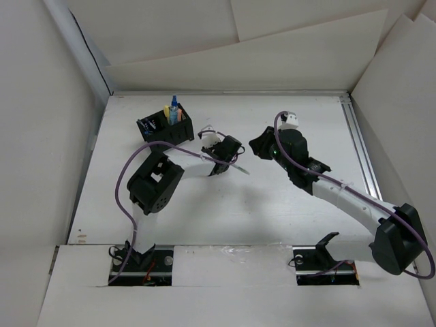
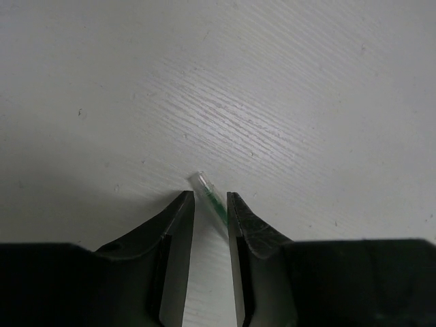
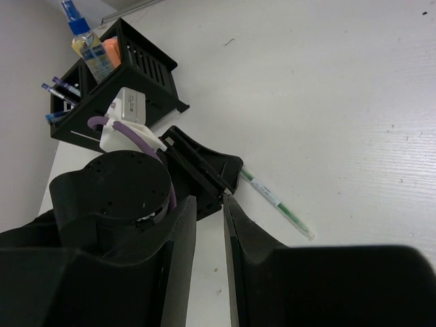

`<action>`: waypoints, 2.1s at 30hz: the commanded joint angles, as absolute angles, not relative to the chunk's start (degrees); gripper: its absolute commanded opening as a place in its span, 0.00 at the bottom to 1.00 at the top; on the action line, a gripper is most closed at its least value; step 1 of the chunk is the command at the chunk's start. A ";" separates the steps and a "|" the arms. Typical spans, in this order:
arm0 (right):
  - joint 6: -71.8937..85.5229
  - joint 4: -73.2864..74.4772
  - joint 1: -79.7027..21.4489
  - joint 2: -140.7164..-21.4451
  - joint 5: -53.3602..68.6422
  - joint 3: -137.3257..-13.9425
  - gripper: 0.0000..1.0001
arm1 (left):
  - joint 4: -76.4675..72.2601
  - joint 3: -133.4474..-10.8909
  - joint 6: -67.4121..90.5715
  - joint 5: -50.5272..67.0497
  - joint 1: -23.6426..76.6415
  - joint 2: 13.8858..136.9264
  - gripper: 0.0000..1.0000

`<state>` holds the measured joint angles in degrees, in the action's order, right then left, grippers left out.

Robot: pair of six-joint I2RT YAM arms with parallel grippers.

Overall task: Sort the stationery into containers
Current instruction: Pick up the pen from the center of the board, then place the pen in the storage box.

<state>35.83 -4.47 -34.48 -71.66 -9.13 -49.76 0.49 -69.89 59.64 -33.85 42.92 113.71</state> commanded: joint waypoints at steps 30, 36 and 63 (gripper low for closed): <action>35.42 -6.24 -34.37 -70.84 -9.14 -50.10 0.30 | 6.86 -69.70 48.70 -41.92 40.27 93.18 0.00; 35.42 -6.77 -34.37 -70.84 -8.00 -50.10 0.30 | 6.94 -76.70 45.45 -40.69 28.58 88.59 0.00; 35.42 -8.88 -34.89 -70.31 -2.02 -49.57 0.30 | -12.81 -89.30 9.68 -68.73 10.90 105.82 0.00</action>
